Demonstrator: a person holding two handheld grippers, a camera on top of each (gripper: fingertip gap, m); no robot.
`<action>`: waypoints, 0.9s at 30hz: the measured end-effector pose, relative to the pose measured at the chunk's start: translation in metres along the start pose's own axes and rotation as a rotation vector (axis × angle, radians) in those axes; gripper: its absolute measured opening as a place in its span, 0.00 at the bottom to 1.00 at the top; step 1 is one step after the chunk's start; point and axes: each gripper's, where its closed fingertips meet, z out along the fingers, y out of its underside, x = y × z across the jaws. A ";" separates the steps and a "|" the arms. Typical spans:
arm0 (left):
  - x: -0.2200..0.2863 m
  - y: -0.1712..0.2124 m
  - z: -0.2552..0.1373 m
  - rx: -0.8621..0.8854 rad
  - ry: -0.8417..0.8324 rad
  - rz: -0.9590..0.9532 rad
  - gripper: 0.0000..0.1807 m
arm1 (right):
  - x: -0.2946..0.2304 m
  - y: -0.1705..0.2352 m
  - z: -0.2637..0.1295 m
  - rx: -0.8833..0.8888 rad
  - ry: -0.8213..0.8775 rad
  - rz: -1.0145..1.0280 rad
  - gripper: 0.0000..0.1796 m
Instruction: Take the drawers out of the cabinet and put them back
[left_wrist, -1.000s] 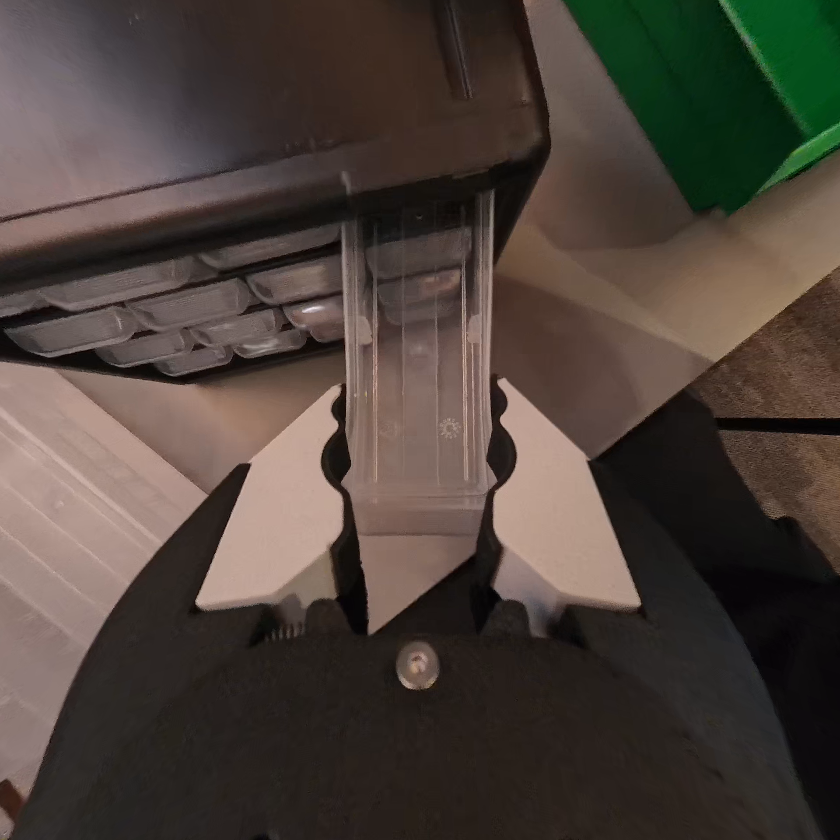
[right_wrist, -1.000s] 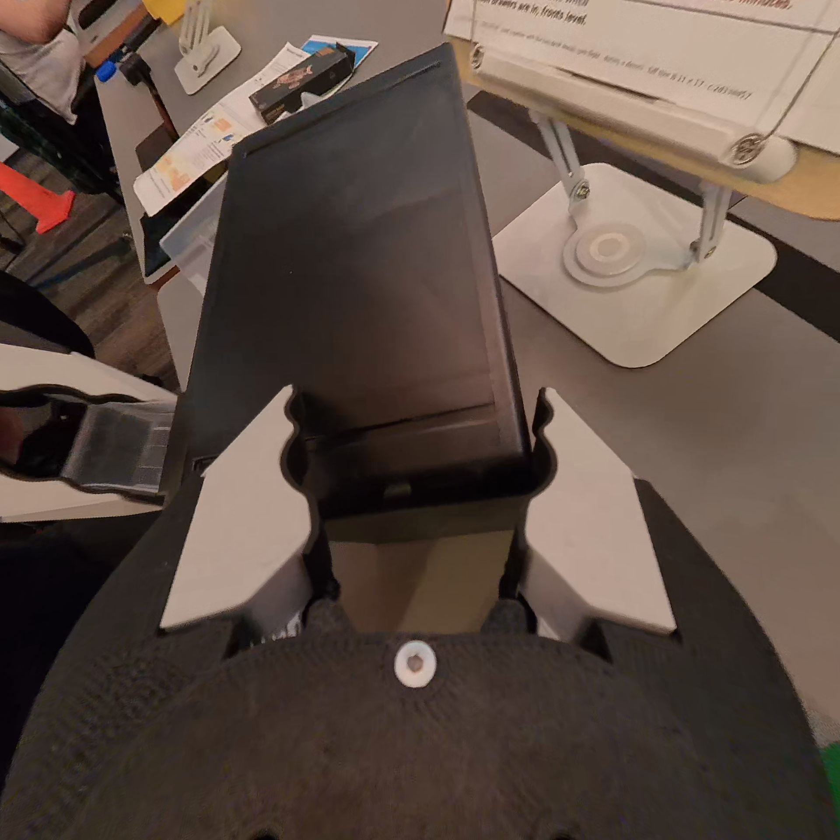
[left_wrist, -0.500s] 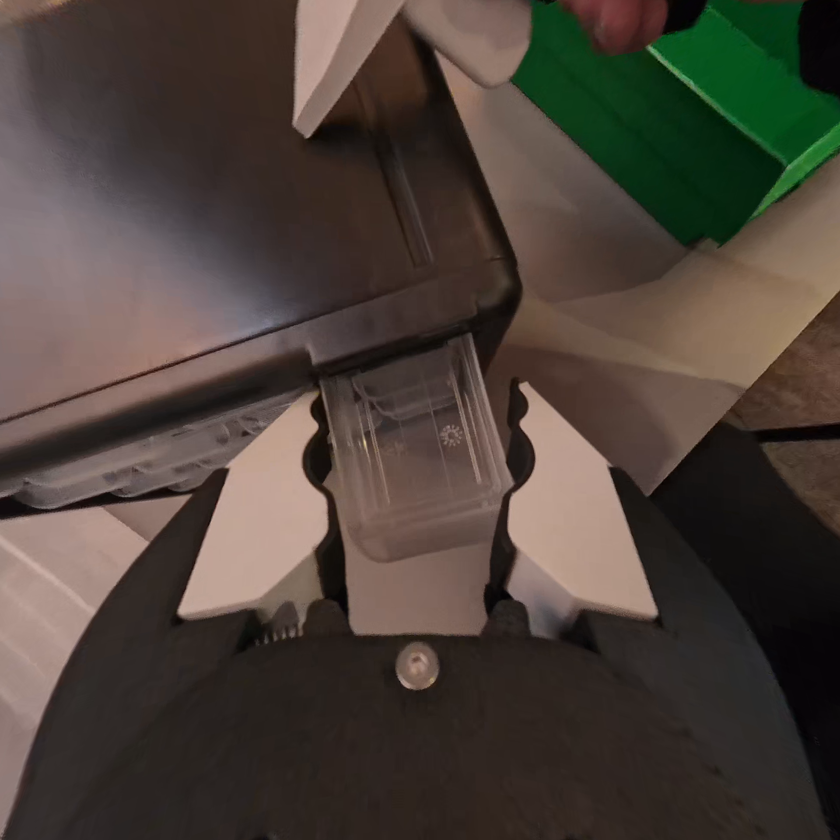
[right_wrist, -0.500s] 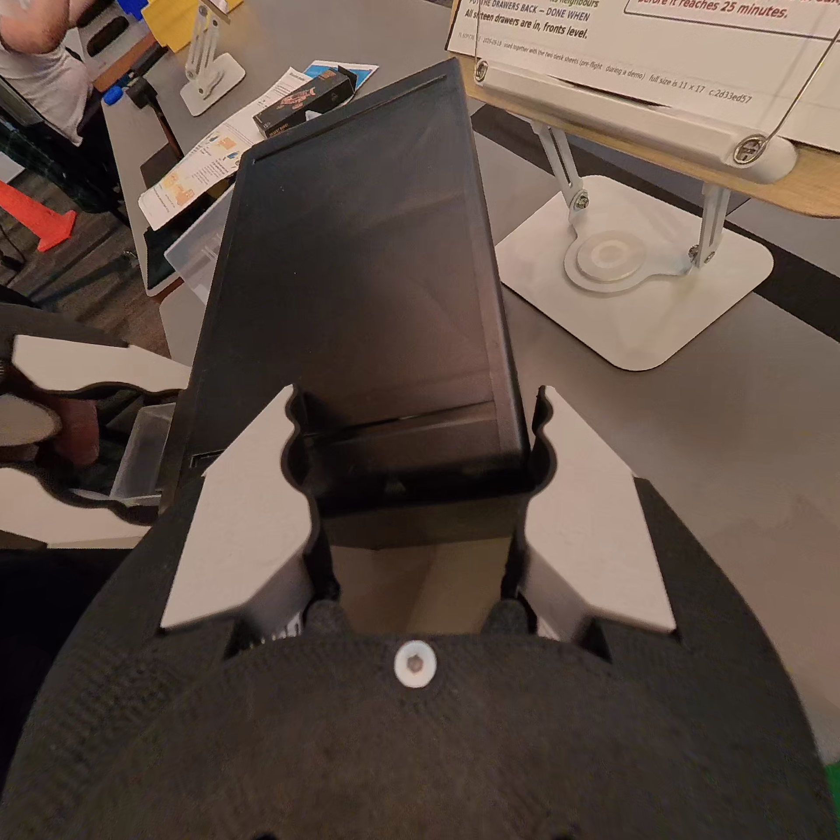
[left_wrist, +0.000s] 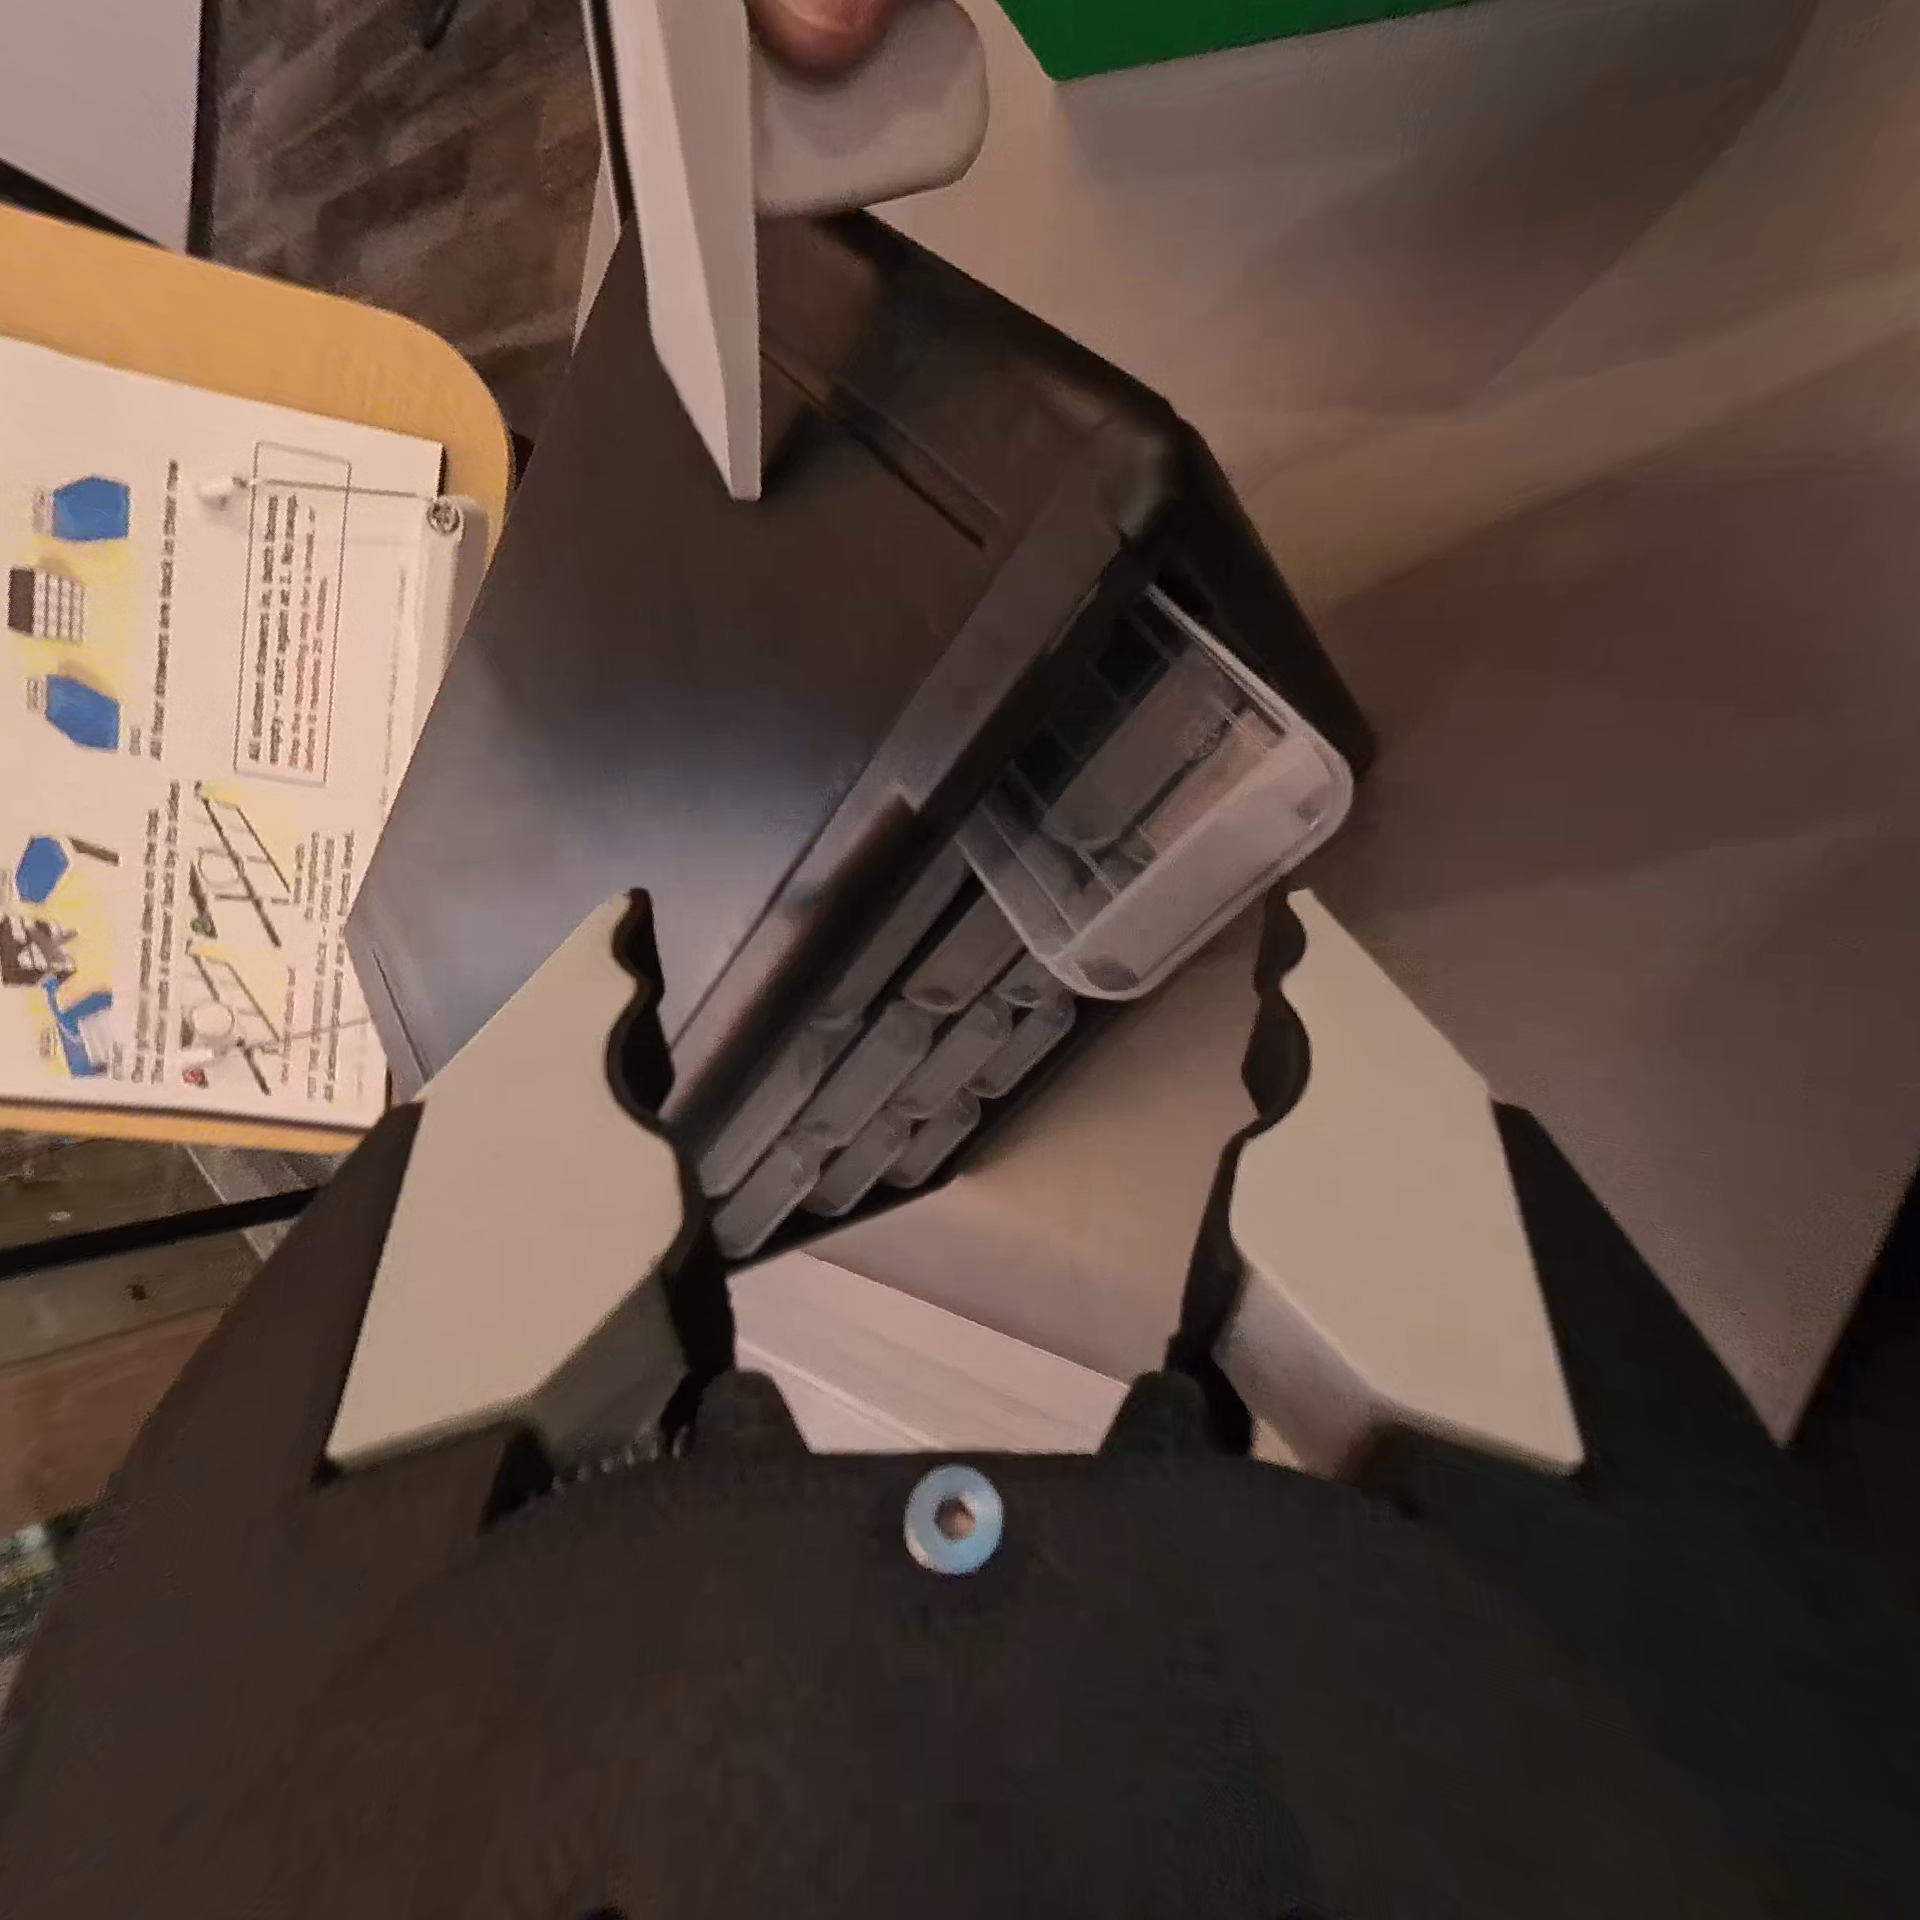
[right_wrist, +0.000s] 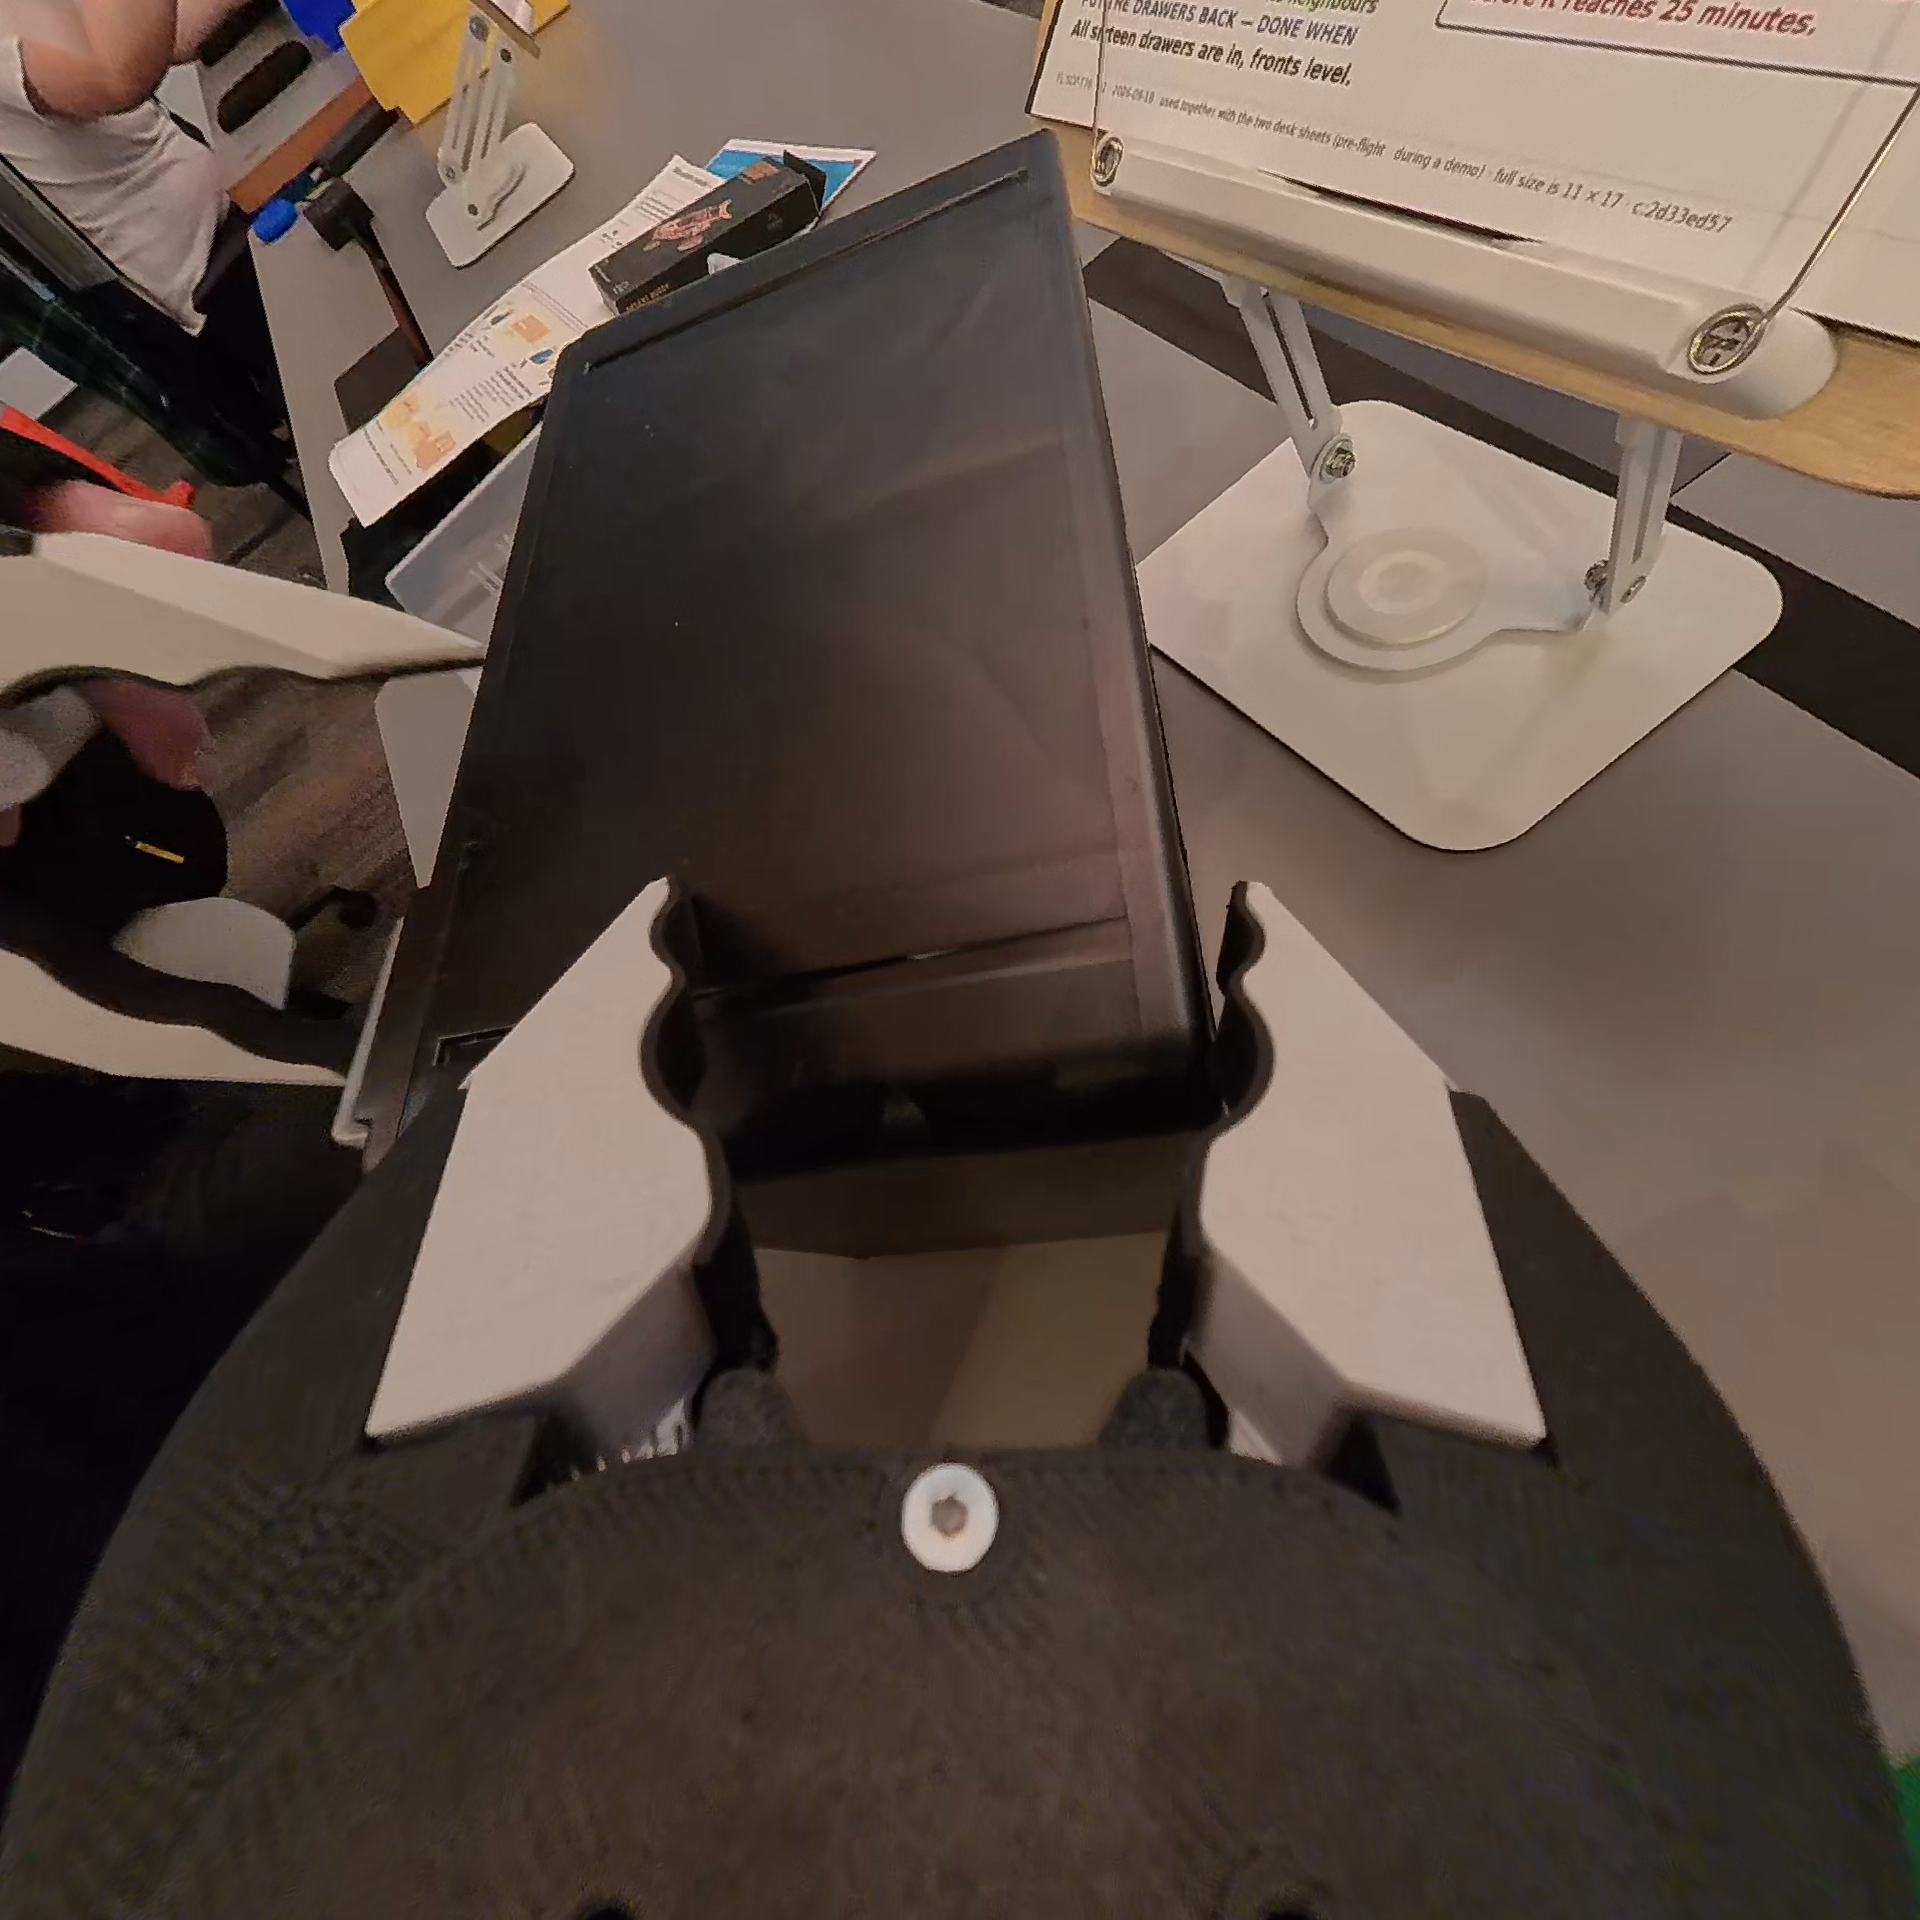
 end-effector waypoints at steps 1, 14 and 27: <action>-0.001 -0.002 0.006 -0.003 0.002 0.011 0.60 | 0.000 0.000 0.000 -0.002 0.000 0.000 0.56; -0.019 -0.021 0.047 -0.087 -0.101 -0.112 0.53 | 0.006 -0.007 -0.015 0.050 0.106 -0.010 0.62; -0.034 -0.063 0.085 -0.157 -0.149 -0.267 0.56 | -0.014 -0.010 -0.092 0.193 0.246 -0.068 0.50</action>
